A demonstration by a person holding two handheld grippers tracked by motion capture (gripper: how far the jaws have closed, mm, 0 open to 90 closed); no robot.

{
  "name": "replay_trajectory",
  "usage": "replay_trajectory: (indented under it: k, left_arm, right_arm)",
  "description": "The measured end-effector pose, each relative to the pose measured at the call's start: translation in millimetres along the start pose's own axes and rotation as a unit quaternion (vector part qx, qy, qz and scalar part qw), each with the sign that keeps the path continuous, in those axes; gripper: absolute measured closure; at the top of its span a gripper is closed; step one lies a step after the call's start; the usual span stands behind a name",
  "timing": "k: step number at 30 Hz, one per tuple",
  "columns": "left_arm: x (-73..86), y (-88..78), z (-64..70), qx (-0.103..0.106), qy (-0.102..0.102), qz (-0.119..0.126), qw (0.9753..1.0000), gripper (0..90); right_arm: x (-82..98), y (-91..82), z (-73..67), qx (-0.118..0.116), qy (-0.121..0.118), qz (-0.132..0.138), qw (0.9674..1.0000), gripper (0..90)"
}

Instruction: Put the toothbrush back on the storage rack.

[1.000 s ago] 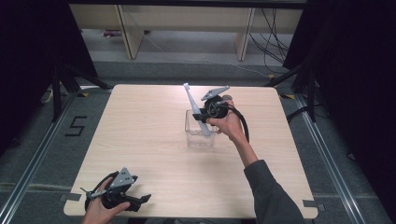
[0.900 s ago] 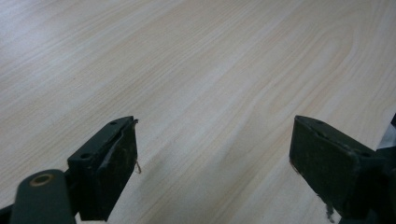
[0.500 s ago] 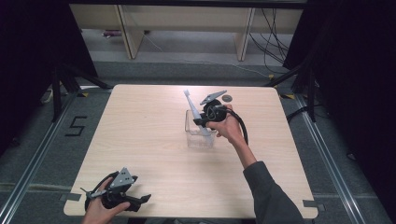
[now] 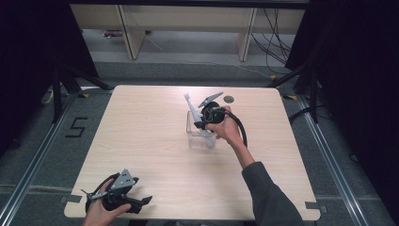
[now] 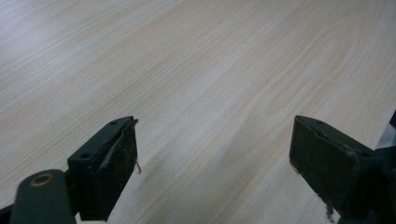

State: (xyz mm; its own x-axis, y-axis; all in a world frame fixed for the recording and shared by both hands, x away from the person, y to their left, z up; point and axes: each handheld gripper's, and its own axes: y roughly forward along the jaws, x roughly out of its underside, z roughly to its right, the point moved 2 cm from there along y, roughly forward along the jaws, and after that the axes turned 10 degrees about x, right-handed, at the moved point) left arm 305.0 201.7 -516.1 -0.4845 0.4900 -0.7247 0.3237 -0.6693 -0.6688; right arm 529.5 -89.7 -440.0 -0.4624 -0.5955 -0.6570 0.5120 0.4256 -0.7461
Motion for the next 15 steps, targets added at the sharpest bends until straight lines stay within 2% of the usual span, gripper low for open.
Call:
replay_trajectory:
  k: [2,3,6,7,8,11,12,13,14,15]
  left_arm:
    - [-0.1,1.4,1.3,0.003,-0.009,0.009,0.9999,14.8]
    - [0.1,0.6,0.3,0.001,-0.004,0.001,1.0,14.9]
    - [0.1,0.3,0.1,0.001,-0.001,-0.001,1.0,14.8]
    - [-0.1,0.1,0.1,0.0,0.0,-0.001,1.0,14.8]
    - [-0.2,0.0,0.1,0.0,0.0,-0.001,1.0,14.8]
    - [0.1,0.2,0.1,0.0,-0.001,-0.001,1.0,14.8]
    - [0.2,0.3,0.1,0.0,-0.002,-0.001,1.0,14.8]
    - [0.3,0.4,0.1,0.001,-0.003,-0.001,1.0,14.8]
    - [0.3,0.4,0.3,0.001,-0.002,-0.001,1.0,14.9]
    - [0.2,1.6,1.7,0.005,-0.009,0.007,0.9999,14.8]
  right_arm:
    - [-1.1,0.8,1.6,-0.001,-0.015,0.002,0.9999,66.9]
    - [-1.4,1.2,1.0,0.001,-0.015,-0.004,0.9999,66.9]
    - [-2.2,3.8,1.3,0.009,-0.02,-0.002,0.9998,66.8]
    - [-2.9,2.8,1.1,0.007,-0.014,-0.009,0.9998,66.8]
    - [-2.7,1.0,-1.6,0.007,0.011,-0.028,0.9995,66.8]
    - [-4.0,4.1,0.6,0.007,-0.009,-0.018,0.9998,66.7]
    - [-3.9,6.1,0.6,0.01,-0.008,-0.015,0.9998,66.7]
    - [-3.6,5.9,-1.1,0.008,0.007,-0.027,0.9996,66.6]
    - [-3.8,6.0,-1.4,0.012,0.012,-0.031,0.9994,66.6]
    - [-4.3,6.7,-1.1,0.011,0.007,-0.028,0.9995,66.6]
